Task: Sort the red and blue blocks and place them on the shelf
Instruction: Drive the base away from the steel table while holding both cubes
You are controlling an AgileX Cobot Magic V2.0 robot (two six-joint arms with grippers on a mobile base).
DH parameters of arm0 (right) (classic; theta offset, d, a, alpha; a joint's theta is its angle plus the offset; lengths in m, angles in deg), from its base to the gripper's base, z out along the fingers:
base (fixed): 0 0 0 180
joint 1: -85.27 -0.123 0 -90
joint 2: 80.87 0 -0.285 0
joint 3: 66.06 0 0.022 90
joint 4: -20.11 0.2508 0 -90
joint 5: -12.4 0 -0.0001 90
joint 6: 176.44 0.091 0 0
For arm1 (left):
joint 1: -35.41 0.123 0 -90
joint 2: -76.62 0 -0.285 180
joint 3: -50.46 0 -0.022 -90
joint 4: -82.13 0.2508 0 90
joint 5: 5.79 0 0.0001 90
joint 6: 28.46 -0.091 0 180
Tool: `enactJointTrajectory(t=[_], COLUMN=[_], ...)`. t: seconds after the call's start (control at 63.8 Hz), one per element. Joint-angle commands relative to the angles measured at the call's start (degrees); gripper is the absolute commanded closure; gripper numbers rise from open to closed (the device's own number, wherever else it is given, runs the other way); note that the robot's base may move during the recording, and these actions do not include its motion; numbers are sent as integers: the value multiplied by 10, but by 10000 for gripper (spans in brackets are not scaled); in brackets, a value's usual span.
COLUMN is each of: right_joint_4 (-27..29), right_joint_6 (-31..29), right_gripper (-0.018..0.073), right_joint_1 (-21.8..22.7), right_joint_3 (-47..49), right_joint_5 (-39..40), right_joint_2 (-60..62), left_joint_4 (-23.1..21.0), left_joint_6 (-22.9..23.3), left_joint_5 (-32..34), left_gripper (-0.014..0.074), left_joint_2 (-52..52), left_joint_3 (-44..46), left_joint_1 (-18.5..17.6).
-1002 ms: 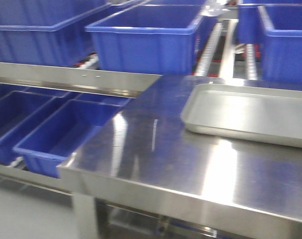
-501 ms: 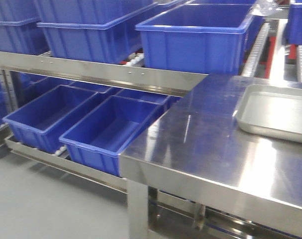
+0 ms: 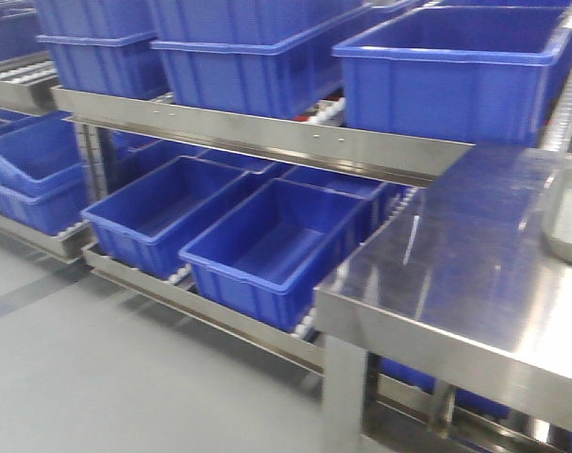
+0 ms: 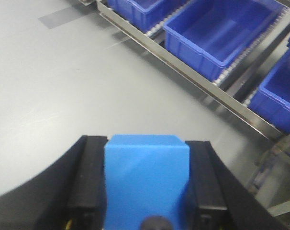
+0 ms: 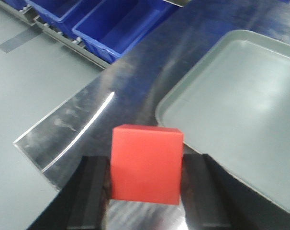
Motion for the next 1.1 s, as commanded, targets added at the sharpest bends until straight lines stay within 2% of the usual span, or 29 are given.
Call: enactJointTrajectory(t=[0.0, 1.081], right_joint_4=[-6, -6], right_joint_6=[0, 0], right_gripper=[509, 509], right_joint_1=[3, 3], right_joint_3=[16, 16], right_joint_5=[39, 39], right_joint_2=[0, 0], left_joint_4=[7, 7], left_joint_6=[6, 6], left_joint_5=[43, 43], left_gripper=[472, 472], left_joint_2=[1, 1], left_joint_3=[17, 17], left_joint_1=[0, 0])
